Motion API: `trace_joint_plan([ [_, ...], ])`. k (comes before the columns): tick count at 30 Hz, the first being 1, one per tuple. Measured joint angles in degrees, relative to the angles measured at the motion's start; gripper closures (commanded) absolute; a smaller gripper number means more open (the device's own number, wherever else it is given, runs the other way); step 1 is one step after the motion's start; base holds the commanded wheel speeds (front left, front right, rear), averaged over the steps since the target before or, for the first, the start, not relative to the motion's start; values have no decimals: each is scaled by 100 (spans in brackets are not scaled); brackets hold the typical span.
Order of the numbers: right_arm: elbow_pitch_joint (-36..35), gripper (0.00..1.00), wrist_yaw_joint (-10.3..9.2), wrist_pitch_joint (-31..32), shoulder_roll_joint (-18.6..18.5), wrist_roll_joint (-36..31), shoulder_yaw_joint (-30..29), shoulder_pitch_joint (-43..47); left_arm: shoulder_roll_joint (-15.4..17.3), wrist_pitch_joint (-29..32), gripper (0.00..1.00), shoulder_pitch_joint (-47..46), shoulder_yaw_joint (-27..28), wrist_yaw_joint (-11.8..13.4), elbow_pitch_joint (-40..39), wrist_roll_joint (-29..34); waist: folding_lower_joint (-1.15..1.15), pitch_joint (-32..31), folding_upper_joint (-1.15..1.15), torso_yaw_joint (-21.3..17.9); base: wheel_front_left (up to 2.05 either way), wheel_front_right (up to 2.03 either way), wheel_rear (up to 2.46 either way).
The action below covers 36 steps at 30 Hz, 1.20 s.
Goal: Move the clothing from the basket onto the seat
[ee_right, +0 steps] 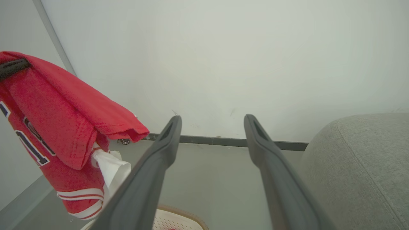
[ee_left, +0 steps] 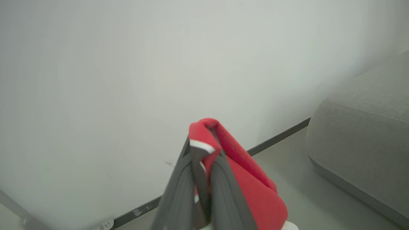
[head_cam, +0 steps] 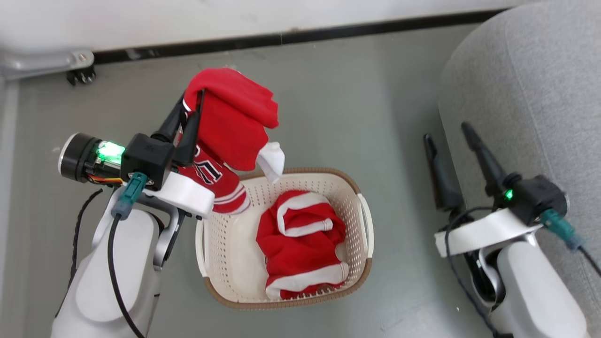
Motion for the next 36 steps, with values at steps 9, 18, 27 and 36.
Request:
trace_joint_plan([
  [9, 192, 0, 0, 0, -73, 9, 313, 276, -73, 0, 100, 107, -76, -258, 2, -225, 0, -504, 0, 54, 0, 0, 0],
  [18, 392, 0, 0, 0, -167, 36, 871, 527, -75, 70, 100, 167, -247, -436, -3, -292, 0, -979, 0, 94, 0, 0, 0],
  [27, 662, 0, 1, 0, -445, 93, 1820, 594, -98, 204, 100, 160, -519, -576, -129, -309, 0, -1381, 0, 136, 0, 0, 0],
  [36, 896, 0, 1, 74, -675, 224, 2561, 451, -202, 331, 100, 153, -769, -630, -278, -405, 0, -1640, 0, 151, 0, 0, 0],
])
